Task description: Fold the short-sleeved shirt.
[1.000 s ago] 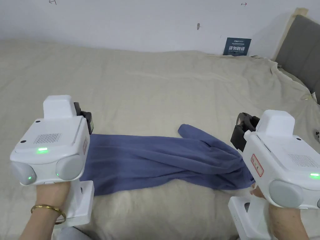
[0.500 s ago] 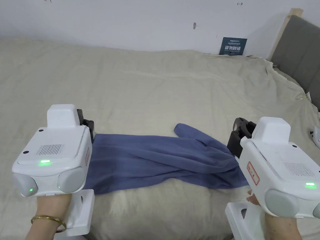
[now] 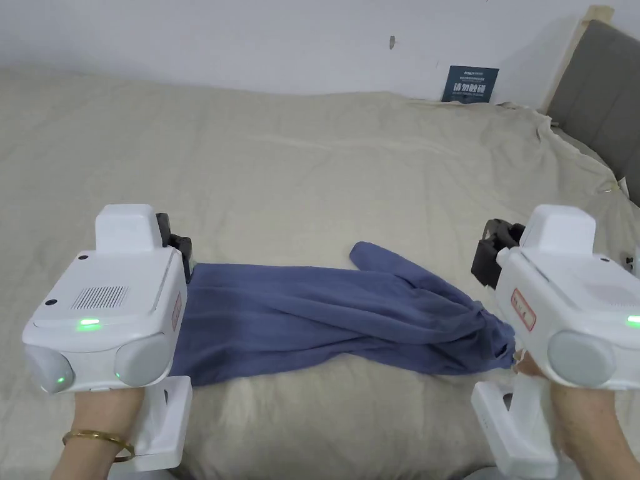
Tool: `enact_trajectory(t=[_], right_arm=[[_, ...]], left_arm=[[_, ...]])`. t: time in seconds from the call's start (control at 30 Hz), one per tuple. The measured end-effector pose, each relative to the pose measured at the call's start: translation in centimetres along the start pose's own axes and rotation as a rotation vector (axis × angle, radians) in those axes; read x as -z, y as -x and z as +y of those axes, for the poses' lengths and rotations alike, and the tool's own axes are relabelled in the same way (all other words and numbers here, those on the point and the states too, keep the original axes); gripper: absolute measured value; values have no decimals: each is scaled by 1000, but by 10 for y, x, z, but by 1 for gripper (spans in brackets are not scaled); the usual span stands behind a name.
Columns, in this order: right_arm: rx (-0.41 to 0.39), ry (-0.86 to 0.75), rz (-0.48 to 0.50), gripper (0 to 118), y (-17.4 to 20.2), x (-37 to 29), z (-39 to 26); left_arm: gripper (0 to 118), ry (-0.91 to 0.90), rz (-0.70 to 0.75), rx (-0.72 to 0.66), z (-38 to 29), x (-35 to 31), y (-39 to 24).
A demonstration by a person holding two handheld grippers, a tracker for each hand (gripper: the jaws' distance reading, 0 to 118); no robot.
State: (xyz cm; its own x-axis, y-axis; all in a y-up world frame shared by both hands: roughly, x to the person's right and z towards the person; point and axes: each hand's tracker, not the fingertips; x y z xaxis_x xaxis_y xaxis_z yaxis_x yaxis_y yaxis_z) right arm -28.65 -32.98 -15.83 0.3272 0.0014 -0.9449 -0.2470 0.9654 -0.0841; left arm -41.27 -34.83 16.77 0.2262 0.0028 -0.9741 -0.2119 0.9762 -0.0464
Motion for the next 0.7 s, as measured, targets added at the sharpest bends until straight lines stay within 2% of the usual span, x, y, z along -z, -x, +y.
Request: enact_trajectory(t=[0.03, 0.07, 0.1, 0.13, 0.17, 0.2, 0.4, 0.63, 0.7], right_arm=[[-1, 6, 1, 4, -6, 7, 5], [-1, 22, -8, 15, -10, 15, 10], [-14, 51, -21, 33, -14, 22, 14], [-27, 91, -2, 64, -20, 32, 19], [-28, 115, 0, 85, -25, 41, 23], [-32, 158, 4, 97, -25, 47, 28], [-49, 370, -24, 110, -38, 103, 39], [-81, 732, -52, 109, -55, 187, 3], [-72, 800, -51, 105, -59, 206, -12]], left_arm=[[0, -2, 0, 2, 1, 1, 0], [0, -3, 0, 3, 2, 2, 0], [0, -2, 0, 1, 2, 2, -1], [0, -3, -2, -2, 2, 4, -1], [0, -1, -2, -6, 3, 6, -1], [0, 1, -4, -8, 4, 7, -1], [0, -1, -10, -14, 7, 13, -2], [0, 7, -15, -14, 8, 27, -7], [0, 14, -11, -12, 6, 32, -9]])
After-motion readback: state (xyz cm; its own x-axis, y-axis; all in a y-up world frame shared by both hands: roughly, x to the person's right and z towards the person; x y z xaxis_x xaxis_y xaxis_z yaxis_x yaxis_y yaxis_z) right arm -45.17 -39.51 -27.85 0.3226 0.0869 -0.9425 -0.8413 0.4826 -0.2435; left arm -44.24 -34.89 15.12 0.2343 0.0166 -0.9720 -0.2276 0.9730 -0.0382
